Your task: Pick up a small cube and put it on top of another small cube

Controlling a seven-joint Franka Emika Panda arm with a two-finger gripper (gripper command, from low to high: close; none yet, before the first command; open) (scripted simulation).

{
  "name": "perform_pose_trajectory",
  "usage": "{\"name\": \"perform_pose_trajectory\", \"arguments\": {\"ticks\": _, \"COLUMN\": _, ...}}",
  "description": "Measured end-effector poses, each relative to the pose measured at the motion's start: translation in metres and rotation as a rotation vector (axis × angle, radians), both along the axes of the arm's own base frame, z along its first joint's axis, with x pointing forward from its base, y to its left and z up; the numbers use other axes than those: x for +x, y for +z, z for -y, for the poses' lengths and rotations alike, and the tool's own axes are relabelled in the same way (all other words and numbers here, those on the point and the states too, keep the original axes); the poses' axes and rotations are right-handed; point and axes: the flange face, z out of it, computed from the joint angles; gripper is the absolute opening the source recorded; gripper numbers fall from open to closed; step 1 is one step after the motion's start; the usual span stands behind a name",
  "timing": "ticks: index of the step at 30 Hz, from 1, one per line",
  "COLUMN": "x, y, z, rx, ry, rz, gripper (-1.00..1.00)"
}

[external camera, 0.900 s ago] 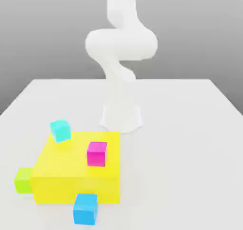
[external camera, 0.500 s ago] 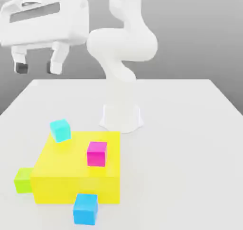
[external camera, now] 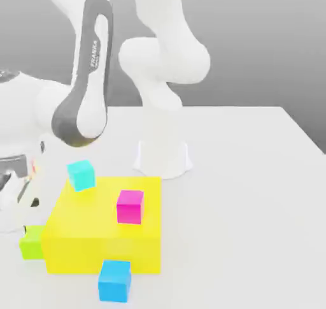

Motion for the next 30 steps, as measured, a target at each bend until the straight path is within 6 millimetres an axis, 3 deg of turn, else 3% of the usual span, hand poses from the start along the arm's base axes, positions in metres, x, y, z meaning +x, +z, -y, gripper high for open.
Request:
{"name": "perform_pose_trajectory", "arguments": {"ticks": 2, "x": -0.001, "y": -0.024, "z": 0.0, "rx": 0.001, "ry": -0.004, "rz": -0.002, "gripper": 0.0}}
{"name": "perform_pose_trajectory", "arguments": {"ticks": 3, "x": -0.002, "y": -0.032, "z": 0.0, "rx": 0.001, "ry": -0.005, "rz": -0.002, "gripper": -1.0}}
{"name": "perform_pose_trajectory", "arguments": {"ticks": 10, "x": -0.002, "y": -0.033, "z": 0.0, "rx": 0.0, "ry": -0.005, "rz": -0.001, "gripper": -1.0}}
{"name": "perform_pose_trajectory", "arguments": {"ticks": 16, "x": 0.001, "y": 0.024, "z": -0.003, "rx": -0.003, "ry": 0.025, "rz": 0.0, "gripper": -1.0}}
{"name": "perform_pose_trajectory", "arguments": {"ticks": 20, "x": 0.034, "y": 0.036, "z": -0.001, "rx": -0.045, "ry": 0.091, "rz": 0.013, "gripper": -1.0}}
{"name": "perform_pose_trajectory", "arguments": {"ticks": 22, "x": 0.058, "y": 0.057, "z": -0.015, "rx": -0.044, "ry": 0.084, "rz": 0.036, "gripper": -1.0}}
{"name": "perform_pose_trajectory", "arguments": {"ticks": 24, "x": 0.068, "y": 0.077, "z": -0.038, "rx": -0.022, "ry": 0.08, "rz": 0.053, "gripper": -1.0}}
{"name": "perform_pose_trajectory", "arguments": {"ticks": 30, "x": 0.065, "y": 0.128, "z": -0.115, "rx": 0.04, "ry": 0.081, "rz": 0.067, "gripper": -1.0}}
